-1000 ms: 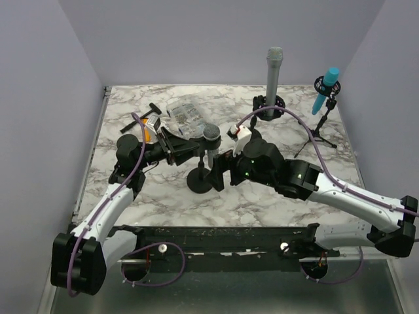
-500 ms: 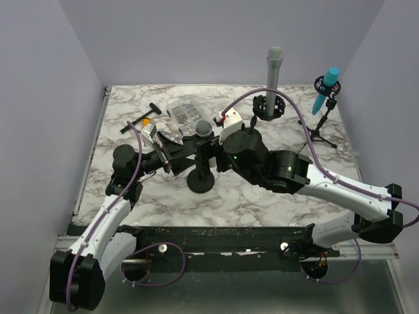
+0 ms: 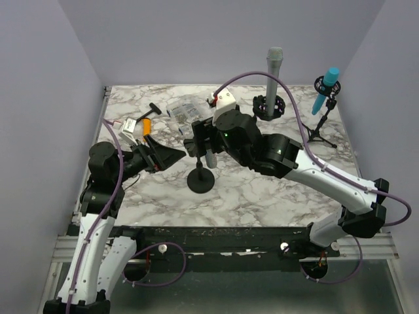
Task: Remove the microphone from the stand
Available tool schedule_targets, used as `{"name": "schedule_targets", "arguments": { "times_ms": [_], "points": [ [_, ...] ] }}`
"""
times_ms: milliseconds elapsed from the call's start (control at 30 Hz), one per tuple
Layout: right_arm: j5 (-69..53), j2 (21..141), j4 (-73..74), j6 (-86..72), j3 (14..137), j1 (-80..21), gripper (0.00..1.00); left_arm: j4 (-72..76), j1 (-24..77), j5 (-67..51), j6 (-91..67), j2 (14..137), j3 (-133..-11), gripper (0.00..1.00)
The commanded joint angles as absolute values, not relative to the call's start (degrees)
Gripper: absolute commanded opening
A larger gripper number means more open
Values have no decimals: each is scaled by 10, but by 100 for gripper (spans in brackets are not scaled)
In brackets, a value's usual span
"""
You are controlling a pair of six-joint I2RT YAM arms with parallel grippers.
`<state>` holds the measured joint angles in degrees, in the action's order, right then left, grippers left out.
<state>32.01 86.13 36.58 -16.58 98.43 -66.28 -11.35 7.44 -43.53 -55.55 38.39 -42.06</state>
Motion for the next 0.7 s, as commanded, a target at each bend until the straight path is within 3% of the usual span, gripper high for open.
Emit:
{"name": "schedule_targets", "arguments": {
  "times_ms": [0,367,667],
  "points": [
    [274,884,378,-146,1017,-626,88,-311,70,-350,-320,355,-503,99],
    [257,935,397,-108,1058,-617,85,-199,103,-378,-276,358,-476,99],
    [273,942,392,-103,1040,-618,75,-123,161,-355,-205,385,-479,99]
  ]
}}
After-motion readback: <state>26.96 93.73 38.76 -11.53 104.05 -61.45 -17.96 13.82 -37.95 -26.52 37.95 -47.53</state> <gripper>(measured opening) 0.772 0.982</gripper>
